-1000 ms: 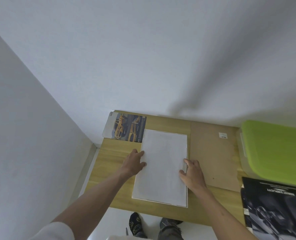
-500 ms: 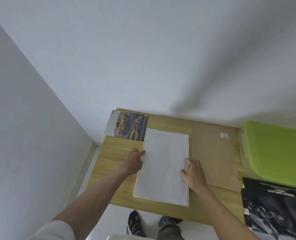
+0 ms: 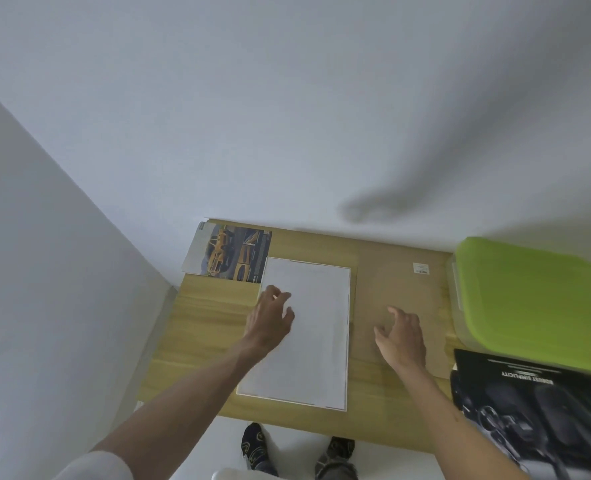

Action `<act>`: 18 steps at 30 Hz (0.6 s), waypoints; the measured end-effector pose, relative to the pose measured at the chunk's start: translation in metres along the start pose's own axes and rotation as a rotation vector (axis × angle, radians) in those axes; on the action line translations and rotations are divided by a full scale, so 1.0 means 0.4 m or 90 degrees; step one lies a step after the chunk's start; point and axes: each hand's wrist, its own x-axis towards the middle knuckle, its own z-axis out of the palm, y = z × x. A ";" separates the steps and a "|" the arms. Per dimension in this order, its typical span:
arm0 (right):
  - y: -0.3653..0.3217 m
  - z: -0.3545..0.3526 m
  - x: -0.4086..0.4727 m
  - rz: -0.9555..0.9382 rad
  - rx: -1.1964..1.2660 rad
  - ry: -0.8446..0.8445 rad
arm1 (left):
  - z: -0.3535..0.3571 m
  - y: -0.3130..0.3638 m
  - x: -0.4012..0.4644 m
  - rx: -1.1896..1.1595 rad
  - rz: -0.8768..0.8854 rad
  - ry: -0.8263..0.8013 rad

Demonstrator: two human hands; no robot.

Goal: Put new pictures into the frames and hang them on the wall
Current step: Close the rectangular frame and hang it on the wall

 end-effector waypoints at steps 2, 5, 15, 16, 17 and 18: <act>0.050 -0.041 0.025 0.041 -0.021 0.009 | 0.045 0.095 0.007 -0.051 0.028 -0.026; 0.125 -0.090 0.058 0.096 -0.051 -0.013 | 0.120 0.243 0.017 -0.140 0.016 -0.113; 0.209 -0.117 0.095 0.088 -0.123 -0.085 | 0.250 0.464 0.073 -0.138 -0.275 -0.187; 0.210 -0.114 0.096 0.091 -0.106 -0.082 | 0.254 0.469 0.077 -0.146 -0.295 -0.179; 0.211 -0.112 0.098 0.098 -0.083 -0.078 | 0.256 0.475 0.082 -0.157 -0.315 -0.171; 0.209 -0.111 0.101 0.109 -0.057 -0.073 | 0.257 0.480 0.086 -0.170 -0.338 -0.162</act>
